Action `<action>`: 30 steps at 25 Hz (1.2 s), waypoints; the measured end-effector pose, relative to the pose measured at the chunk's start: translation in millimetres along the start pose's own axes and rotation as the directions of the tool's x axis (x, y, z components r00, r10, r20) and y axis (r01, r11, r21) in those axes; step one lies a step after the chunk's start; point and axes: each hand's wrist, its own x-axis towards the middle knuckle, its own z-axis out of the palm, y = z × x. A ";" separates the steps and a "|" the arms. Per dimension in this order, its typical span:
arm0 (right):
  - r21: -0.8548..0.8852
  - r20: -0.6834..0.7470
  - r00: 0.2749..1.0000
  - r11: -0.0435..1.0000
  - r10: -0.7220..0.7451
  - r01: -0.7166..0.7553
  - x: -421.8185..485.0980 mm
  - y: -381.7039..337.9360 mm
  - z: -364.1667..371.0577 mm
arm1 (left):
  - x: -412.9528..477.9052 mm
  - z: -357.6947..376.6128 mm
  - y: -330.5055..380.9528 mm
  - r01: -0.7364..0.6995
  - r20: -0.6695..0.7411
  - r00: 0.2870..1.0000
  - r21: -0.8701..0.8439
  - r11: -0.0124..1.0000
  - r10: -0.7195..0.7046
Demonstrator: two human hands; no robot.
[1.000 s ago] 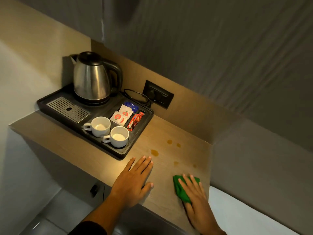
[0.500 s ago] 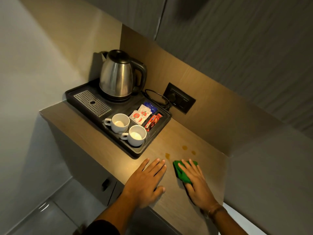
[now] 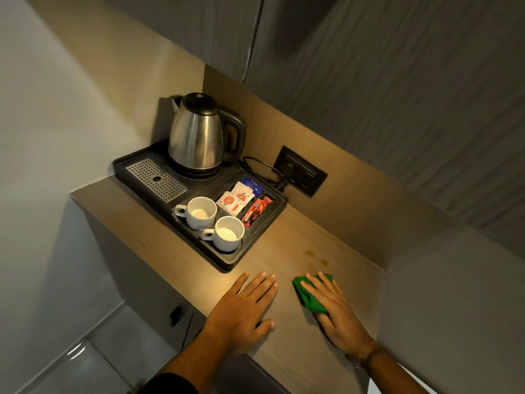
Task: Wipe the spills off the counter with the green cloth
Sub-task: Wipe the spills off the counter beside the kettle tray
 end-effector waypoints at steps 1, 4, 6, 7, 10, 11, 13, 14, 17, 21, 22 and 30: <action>0.017 -0.012 0.999 0.999 0.045 -0.045 8.6 2.1 -5.8 | 1.2 -1.0 -0.9 -0.008 0.011 1.000 -0.002 1.000 0.008; 0.061 -0.075 0.979 0.981 0.190 -0.185 24.0 -20.3 -3.3 | 10.5 -7.0 -6.4 -0.025 0.041 0.999 0.002 1.000 0.024; 0.048 -0.052 0.987 0.988 0.151 -0.148 -5.6 -27.7 12.5 | 18.6 -10.2 -9.7 -0.025 0.032 0.999 0.001 1.000 0.025; 0.022 -0.039 0.993 0.994 0.112 -0.111 -30.7 -23.5 18.0 | 21.2 -9.7 -10.3 -0.026 0.020 0.999 0.002 1.000 0.026; 0.010 -0.086 0.987 0.991 0.133 -0.132 -70.1 -0.7 7.2 | 19.7 -3.5 -10.0 -0.021 -0.027 0.999 -0.013 1.000 0.021; 0.044 -0.131 0.971 0.979 0.202 -0.197 -61.7 1.7 0.9 | 19.2 -2.2 -10.9 -0.020 -0.039 0.999 -0.016 1.000 0.020; 0.110 -0.197 0.907 0.928 0.372 -0.357 -37.2 -10.2 -4.6 | 20.2 -0.1 -12.1 -0.027 -0.050 0.998 -0.012 1.000 0.027; 0.130 -0.190 0.894 0.913 0.405 -0.386 -31.5 -20.8 -3.0 | 20.3 0.6 -12.6 -0.029 -0.052 0.998 -0.007 1.000 0.029; 0.078 -0.099 0.961 0.965 0.259 -0.252 -60.5 -29.1 12.8 | 19.5 2.7 -14.4 -0.024 -0.067 0.997 -0.017 1.000 0.023; 0.037 -0.141 0.954 0.965 0.263 -0.260 -87.7 10.0 -1.9 | 20.3 4.7 -13.5 -0.016 -0.073 0.997 -0.025 1.000 0.014; 0.070 -0.178 0.929 0.946 0.324 -0.316 -65.6 14.8 -8.8 | 20.3 4.8 -14.1 -0.015 -0.073 0.997 -0.026 1.000 0.013; 0.039 -0.101 0.966 0.971 0.239 -0.237 -3.5 -4.5 7.3 | 18.9 7.7 -15.3 -0.024 -0.094 0.995 -0.013 1.000 0.023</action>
